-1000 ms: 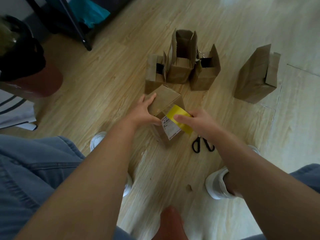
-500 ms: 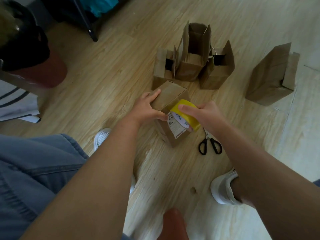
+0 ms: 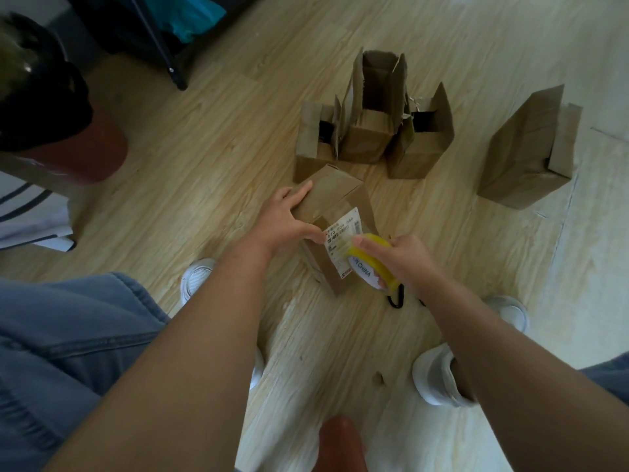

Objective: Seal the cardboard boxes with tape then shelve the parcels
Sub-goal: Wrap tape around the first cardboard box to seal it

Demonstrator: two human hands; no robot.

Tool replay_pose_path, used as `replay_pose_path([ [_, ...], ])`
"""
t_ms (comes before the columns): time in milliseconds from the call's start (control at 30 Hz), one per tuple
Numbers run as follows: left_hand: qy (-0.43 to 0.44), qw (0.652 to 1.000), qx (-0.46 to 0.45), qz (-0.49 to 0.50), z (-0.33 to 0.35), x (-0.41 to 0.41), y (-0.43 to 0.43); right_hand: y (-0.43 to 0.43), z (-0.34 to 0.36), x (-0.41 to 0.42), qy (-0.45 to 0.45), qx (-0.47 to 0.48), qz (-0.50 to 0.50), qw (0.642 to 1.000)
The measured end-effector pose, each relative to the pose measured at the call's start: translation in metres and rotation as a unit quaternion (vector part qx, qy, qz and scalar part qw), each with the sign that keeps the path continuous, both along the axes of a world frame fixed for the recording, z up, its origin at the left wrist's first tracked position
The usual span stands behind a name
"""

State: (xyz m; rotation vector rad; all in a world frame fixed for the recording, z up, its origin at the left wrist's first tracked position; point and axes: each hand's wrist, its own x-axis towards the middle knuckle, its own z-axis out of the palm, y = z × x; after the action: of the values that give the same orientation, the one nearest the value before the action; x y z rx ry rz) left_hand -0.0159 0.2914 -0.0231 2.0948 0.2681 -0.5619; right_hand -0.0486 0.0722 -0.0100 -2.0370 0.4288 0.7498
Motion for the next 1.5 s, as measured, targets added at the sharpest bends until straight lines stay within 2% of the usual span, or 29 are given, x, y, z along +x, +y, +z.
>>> replay_pose_path([
  [300,0.015,0.998,-0.045,0.041,-0.003,0.000,0.010,-0.007,0.011,0.014,-0.020,0.015,0.075,0.997],
  [400,0.016,0.998,-0.044,0.041,-0.004,0.001,0.009,-0.011,0.003,0.013,-0.027,-0.036,0.077,0.996],
  [467,0.023,0.997,-0.051,0.047,-0.005,0.002,0.011,-0.012,-0.004,0.010,-0.008,-0.094,0.074,0.993],
  [533,0.033,0.997,-0.061,0.042,-0.008,0.005,0.013,-0.013,-0.007,0.007,0.008,-0.113,0.068,0.991],
  [700,0.065,0.988,-0.109,0.087,-0.012,0.004,0.025,-0.015,0.000,0.011,-0.013,-0.015,0.038,0.999],
  [900,0.075,0.992,-0.082,0.053,-0.006,0.015,0.027,-0.020,-0.010,-0.001,-0.039,-0.153,0.067,0.985],
  [967,0.080,0.992,-0.084,0.055,-0.009,0.017,0.029,-0.023,-0.008,-0.003,-0.034,-0.130,0.042,0.990],
  [1067,0.107,0.984,-0.104,0.096,-0.019,0.013,0.041,-0.027,0.003,-0.001,-0.009,0.023,-0.018,1.000],
  [1133,0.122,0.979,-0.115,0.114,-0.027,0.009,0.049,-0.031,0.008,0.003,-0.005,0.085,-0.045,0.995],
  [1200,0.121,0.978,-0.123,0.117,-0.030,0.008,0.051,-0.033,0.006,0.007,-0.016,0.041,-0.018,0.999],
  [1333,0.128,0.977,-0.123,0.117,-0.031,0.015,0.051,-0.040,-0.012,0.004,-0.037,-0.139,0.077,0.987],
  [1500,0.136,0.976,-0.135,0.107,-0.036,0.022,0.053,-0.041,-0.027,-0.001,-0.071,-0.224,0.089,0.968],
])
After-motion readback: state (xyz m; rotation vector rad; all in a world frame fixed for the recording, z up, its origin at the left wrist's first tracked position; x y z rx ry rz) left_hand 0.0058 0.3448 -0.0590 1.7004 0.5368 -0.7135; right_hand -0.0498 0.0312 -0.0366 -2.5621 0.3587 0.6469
